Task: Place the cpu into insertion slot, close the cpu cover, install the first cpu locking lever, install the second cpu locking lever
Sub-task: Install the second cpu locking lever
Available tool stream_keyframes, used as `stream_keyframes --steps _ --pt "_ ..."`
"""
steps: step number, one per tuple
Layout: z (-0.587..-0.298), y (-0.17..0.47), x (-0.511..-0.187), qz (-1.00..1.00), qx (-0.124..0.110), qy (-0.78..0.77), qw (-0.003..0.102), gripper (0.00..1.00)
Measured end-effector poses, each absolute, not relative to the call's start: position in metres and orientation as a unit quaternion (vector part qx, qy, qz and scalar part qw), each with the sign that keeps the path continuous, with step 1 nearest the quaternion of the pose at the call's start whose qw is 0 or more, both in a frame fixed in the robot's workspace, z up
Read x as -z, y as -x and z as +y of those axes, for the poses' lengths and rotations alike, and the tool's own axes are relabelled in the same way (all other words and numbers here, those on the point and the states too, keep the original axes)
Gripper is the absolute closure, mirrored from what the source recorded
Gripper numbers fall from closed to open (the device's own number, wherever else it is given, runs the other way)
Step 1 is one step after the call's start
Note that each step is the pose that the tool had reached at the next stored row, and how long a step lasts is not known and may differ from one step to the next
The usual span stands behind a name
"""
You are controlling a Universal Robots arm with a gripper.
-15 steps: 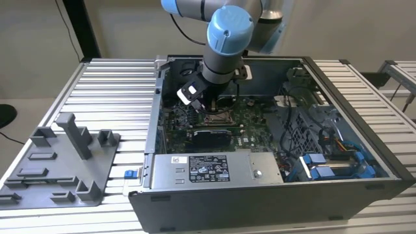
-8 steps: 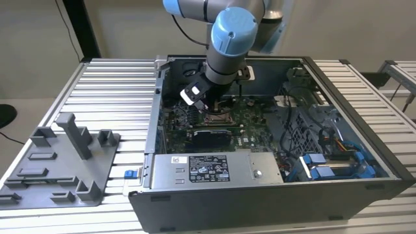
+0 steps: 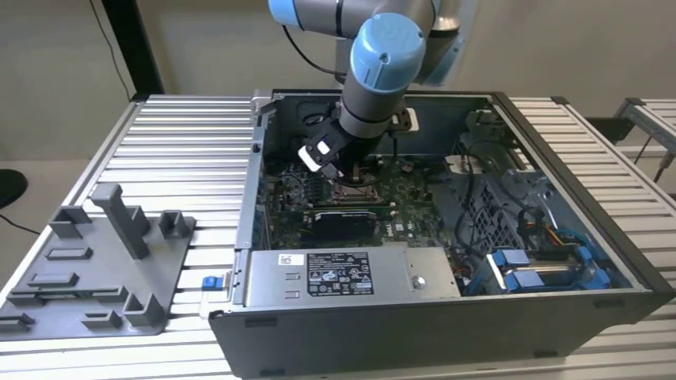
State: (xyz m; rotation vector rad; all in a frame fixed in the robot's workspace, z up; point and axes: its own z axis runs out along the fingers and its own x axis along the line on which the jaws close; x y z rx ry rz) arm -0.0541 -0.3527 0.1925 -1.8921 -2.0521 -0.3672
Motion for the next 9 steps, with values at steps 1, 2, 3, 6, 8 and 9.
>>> stream_keyframes --steps 1,2,3,6,8,9 --pt "-0.3527 0.0533 -0.1921 -0.719 0.129 0.663 0.162 1.00" --pt "-0.3527 0.0527 -0.1918 -0.719 0.129 0.663 0.162 1.00" --pt "-0.3527 0.0522 -0.1916 -0.719 0.129 0.663 0.162 1.00" --pt "-0.3525 0.0509 -0.1908 -0.719 0.129 0.663 0.162 1.00" --pt "-0.3523 0.0500 -0.1903 -0.719 0.129 0.663 0.162 1.00" --pt "-0.3522 0.0495 -0.1900 -0.719 0.129 0.663 0.162 1.00"
